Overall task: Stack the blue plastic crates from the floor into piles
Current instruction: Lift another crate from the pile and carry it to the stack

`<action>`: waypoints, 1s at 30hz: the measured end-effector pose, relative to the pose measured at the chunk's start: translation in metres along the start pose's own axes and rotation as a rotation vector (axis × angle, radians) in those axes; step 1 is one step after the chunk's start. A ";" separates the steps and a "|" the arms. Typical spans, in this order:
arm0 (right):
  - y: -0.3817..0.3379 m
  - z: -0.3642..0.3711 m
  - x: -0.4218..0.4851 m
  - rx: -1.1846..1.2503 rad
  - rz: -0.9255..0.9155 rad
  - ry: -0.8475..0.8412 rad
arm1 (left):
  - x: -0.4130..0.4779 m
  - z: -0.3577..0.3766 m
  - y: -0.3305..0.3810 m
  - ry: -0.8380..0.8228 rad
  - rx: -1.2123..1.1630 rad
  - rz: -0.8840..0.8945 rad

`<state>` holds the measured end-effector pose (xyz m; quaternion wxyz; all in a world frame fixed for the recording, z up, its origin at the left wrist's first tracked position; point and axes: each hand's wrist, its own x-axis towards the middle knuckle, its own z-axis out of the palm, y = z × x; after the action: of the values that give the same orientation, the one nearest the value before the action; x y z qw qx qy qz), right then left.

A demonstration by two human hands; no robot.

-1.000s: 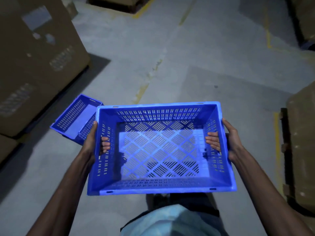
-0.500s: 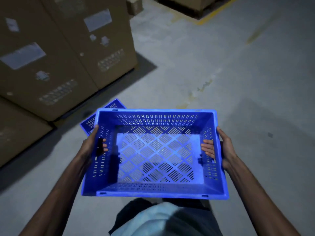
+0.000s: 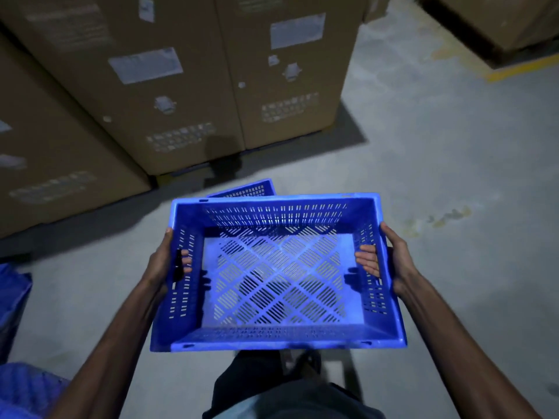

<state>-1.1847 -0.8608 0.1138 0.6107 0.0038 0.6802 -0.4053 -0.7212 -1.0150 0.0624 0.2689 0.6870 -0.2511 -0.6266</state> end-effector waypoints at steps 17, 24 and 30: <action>-0.174 0.241 0.255 -0.330 0.056 -0.006 | 0.224 -0.040 0.126 0.357 0.160 -0.081; -0.175 0.308 0.420 -0.425 0.065 0.008 | 0.369 -0.020 0.110 0.466 0.163 -0.127; -0.140 0.344 0.560 -0.444 0.055 0.009 | 0.507 -0.016 0.066 0.531 0.219 -0.164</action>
<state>-1.1121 -1.4203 -0.2511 0.6043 -0.1105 0.7551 -0.2290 -0.6609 -1.4075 -0.2593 0.1981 0.8697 -0.1817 -0.4139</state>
